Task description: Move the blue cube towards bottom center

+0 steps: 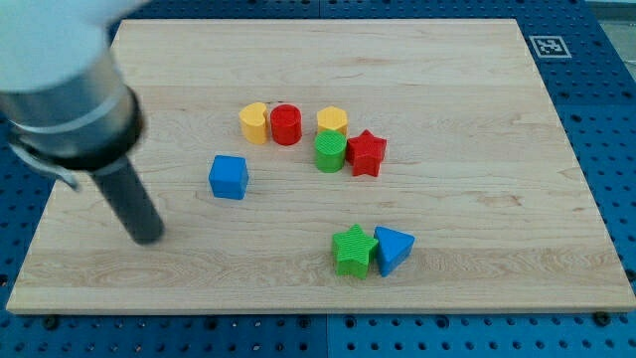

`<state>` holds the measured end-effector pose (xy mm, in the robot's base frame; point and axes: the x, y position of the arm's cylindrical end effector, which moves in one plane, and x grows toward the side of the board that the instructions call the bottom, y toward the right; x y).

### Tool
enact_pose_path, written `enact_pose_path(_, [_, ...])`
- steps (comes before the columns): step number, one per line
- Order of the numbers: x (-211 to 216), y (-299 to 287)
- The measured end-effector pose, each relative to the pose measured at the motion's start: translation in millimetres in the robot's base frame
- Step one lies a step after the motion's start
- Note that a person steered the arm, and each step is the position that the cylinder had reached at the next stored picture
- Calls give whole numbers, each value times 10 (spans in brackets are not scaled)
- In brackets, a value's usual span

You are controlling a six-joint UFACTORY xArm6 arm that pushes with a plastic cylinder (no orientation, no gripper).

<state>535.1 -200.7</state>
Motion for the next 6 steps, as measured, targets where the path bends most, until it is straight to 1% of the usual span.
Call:
enact_pose_path(1, [-476, 17])
enact_pose_path(2, [-549, 640])
enact_pose_path(4, [-549, 2344])
enact_pose_path(5, [-549, 2402])
enact_pose_path(6, [-549, 1951])
